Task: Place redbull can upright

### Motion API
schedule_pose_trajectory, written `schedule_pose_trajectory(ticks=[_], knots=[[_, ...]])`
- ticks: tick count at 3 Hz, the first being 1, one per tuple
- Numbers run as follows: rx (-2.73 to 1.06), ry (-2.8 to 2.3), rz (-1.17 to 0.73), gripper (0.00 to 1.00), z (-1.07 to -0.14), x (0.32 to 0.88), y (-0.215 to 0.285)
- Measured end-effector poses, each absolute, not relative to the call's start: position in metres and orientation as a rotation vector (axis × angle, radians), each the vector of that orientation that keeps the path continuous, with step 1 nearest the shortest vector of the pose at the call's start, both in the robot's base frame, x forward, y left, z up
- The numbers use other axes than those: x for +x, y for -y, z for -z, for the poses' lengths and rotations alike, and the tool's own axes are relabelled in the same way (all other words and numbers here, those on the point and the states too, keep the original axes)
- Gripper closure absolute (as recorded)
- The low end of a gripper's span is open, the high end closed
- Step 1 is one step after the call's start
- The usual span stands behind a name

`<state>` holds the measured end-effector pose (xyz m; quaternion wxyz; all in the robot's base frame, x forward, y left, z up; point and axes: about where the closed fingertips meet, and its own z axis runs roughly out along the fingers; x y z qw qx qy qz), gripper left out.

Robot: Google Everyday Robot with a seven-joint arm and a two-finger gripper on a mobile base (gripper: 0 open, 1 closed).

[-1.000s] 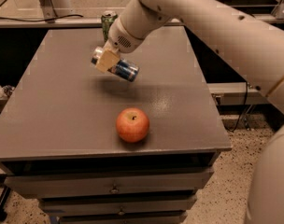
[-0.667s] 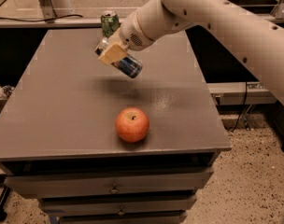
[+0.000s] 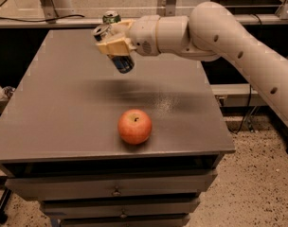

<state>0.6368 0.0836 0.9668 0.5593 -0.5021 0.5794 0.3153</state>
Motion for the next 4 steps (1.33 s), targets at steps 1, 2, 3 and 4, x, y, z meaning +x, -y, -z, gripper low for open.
schedule_pose_trajectory(ticks=[1, 2, 3, 4], knots=[[-1.183, -1.37, -0.744, 1.0, -0.966, 0.637, -0.083], [-1.135, -1.337, -0.779, 1.0, -0.963, 0.637, -0.08], [-1.071, -1.312, -0.811, 1.0, -0.958, 0.636, -0.065], [-1.032, -1.314, -0.824, 1.0, -0.958, 0.632, -0.042]])
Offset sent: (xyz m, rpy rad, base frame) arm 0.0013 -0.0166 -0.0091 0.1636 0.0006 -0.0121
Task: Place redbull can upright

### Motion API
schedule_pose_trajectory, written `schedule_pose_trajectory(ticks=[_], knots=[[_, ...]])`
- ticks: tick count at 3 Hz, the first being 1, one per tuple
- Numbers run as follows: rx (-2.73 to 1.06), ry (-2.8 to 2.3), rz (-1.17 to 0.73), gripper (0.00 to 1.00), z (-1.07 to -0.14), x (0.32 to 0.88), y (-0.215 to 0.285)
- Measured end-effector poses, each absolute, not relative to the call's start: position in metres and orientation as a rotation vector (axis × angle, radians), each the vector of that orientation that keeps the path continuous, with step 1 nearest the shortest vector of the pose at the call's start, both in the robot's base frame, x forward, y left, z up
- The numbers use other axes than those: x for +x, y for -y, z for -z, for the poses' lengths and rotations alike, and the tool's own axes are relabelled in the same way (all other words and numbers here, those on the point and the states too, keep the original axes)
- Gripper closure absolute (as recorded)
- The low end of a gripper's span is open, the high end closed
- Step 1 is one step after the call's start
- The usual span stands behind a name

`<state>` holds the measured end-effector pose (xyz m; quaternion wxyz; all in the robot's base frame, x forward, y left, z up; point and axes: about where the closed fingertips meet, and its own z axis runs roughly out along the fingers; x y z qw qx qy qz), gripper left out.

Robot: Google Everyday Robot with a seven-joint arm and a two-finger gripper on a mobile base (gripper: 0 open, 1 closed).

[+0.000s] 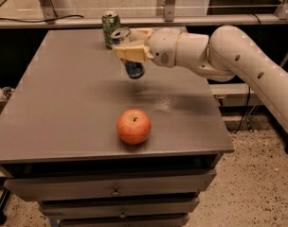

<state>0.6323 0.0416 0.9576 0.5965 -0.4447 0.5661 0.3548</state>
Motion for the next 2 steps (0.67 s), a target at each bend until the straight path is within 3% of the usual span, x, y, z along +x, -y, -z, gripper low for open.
schedule_pose_trajectory(ticks=[2], knots=[[-0.895, -1.295, -0.877, 1.0, -0.951, 0.627, -0.003]])
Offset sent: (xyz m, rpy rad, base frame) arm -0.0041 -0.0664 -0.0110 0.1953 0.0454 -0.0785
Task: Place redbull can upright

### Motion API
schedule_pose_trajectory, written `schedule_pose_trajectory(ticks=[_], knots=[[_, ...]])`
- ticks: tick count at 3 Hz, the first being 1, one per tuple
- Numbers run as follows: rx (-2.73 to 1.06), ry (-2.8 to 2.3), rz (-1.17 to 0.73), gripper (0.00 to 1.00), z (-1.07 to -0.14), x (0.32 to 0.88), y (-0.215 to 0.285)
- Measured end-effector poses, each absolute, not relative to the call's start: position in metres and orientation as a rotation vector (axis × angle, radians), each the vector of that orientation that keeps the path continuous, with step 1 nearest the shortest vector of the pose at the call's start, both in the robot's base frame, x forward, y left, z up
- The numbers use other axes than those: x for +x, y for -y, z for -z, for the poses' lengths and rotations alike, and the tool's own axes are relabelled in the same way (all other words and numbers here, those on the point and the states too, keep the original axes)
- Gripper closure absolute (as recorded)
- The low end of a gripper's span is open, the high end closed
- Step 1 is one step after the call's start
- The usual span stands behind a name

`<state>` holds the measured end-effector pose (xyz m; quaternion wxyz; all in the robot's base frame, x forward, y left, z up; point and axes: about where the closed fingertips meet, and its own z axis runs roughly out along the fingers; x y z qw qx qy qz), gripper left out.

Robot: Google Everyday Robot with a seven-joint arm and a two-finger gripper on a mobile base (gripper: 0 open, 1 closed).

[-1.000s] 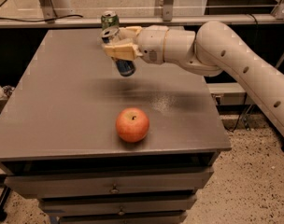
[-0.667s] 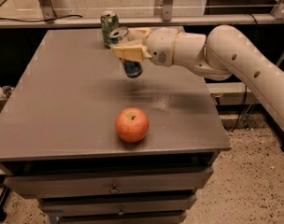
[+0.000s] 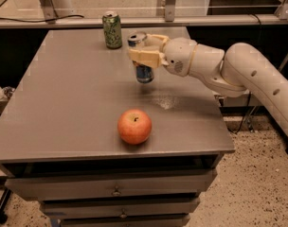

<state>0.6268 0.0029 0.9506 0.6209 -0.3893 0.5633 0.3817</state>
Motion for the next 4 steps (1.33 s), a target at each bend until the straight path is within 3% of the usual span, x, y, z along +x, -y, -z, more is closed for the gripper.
schedule_pose_trajectory(ticks=[4], knots=[[-0.769, -1.28, -0.934, 1.0, -0.935, 0.621, 0.041]])
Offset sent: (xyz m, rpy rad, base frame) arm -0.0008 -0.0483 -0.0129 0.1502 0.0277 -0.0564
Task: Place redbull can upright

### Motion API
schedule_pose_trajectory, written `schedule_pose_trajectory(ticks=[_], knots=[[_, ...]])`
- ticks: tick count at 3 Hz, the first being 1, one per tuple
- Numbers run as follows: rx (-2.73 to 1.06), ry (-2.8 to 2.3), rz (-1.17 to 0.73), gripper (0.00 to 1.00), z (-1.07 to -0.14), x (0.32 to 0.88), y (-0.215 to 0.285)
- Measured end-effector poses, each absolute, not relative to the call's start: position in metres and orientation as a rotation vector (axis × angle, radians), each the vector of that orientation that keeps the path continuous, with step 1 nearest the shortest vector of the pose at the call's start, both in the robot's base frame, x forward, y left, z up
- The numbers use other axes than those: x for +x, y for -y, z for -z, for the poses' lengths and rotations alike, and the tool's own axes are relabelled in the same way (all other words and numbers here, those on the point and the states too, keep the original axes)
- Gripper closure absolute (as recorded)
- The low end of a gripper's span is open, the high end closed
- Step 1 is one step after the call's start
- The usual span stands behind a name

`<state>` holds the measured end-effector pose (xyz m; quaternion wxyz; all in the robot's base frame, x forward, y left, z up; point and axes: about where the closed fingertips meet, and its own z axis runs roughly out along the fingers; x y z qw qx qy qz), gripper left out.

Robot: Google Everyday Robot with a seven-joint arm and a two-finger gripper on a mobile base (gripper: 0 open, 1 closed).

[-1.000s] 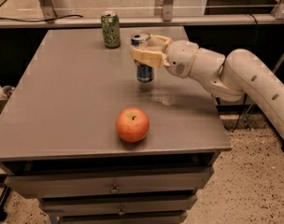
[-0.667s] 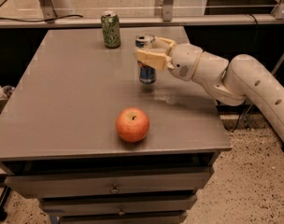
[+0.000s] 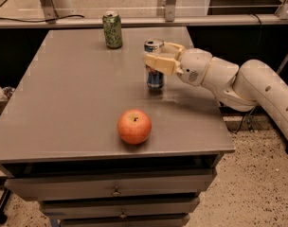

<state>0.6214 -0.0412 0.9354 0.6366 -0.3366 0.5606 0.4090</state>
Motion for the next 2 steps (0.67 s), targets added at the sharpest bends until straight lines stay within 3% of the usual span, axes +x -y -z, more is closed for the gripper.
schedule_pose_trajectory(ticks=[2], knots=[[-0.722, -1.293, -0.948, 1.0, -0.9178, 0.612, 0.0564]])
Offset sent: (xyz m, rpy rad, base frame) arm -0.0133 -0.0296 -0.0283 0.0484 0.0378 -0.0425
